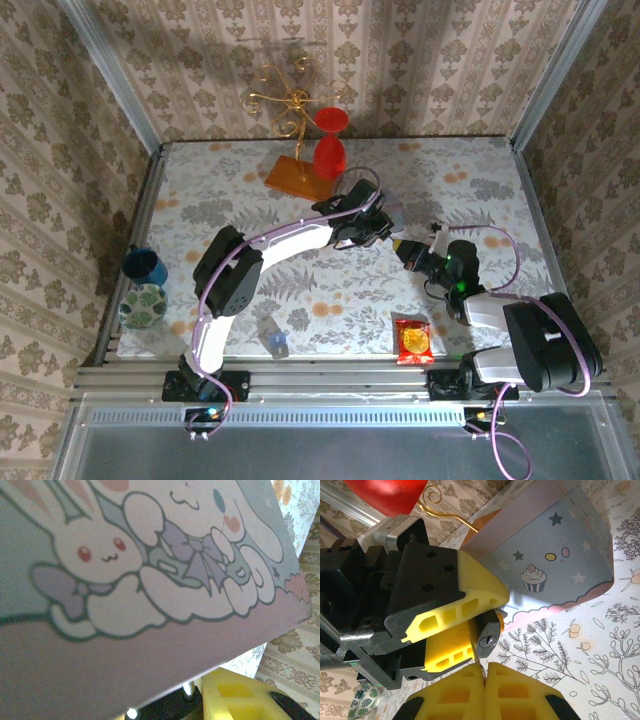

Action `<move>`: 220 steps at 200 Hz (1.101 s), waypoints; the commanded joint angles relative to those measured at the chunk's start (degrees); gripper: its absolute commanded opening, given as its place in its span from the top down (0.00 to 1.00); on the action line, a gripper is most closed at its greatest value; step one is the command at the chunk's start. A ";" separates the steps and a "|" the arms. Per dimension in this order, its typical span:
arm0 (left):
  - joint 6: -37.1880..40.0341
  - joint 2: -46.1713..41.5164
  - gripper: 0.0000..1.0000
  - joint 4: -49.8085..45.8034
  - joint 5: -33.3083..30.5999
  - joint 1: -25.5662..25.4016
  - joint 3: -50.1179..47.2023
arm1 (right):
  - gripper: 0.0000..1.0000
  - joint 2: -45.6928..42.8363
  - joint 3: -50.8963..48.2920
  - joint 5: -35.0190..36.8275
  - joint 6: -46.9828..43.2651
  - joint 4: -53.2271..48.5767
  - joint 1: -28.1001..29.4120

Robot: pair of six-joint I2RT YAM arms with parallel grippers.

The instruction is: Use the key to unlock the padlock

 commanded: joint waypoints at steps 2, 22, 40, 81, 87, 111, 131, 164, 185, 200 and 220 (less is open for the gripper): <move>-1.06 -2.70 1.00 2.56 1.10 0.17 -0.14 | 1.00 0.41 0.15 -1.55 -1.56 0.87 -0.74; -1.10 -2.66 1.00 2.57 1.14 0.18 0.02 | 1.00 1.72 0.31 -2.34 -1.46 1.79 -1.20; -0.95 -2.66 1.00 2.47 1.16 0.26 0.02 | 1.00 2.59 0.18 -3.22 -1.02 3.39 -1.48; -1.10 -2.48 1.00 2.56 1.14 0.17 0.02 | 1.00 6.81 -0.34 -4.37 -0.67 6.03 -1.65; -1.19 -2.40 1.00 2.65 1.25 0.20 0.00 | 1.00 7.13 -0.35 -4.46 -0.67 6.22 -1.71; -1.18 -2.39 1.00 2.61 1.32 0.22 -0.07 | 1.00 7.69 -0.50 -4.72 -0.49 6.97 -1.83; -1.00 -2.56 1.00 2.56 1.24 0.23 -0.03 | 1.00 6.60 -1.26 -5.14 -0.49 6.50 -2.55; -0.87 -2.57 1.00 2.87 1.31 0.20 -0.12 | 1.00 3.34 -3.21 -5.95 -1.94 2.89 -4.67; -0.96 -2.42 1.00 3.18 1.49 0.18 -0.11 | 1.00 0.17 -3.61 -6.13 -2.93 0.72 -5.08; -1.05 -2.39 1.00 3.37 1.58 0.18 0.01 | 1.00 0.11 -3.52 -6.39 -3.12 0.29 -5.08; -0.88 -2.31 1.00 3.37 1.58 0.20 0.09 | 1.00 1.12 -3.21 -7.14 -2.69 1.95 -5.08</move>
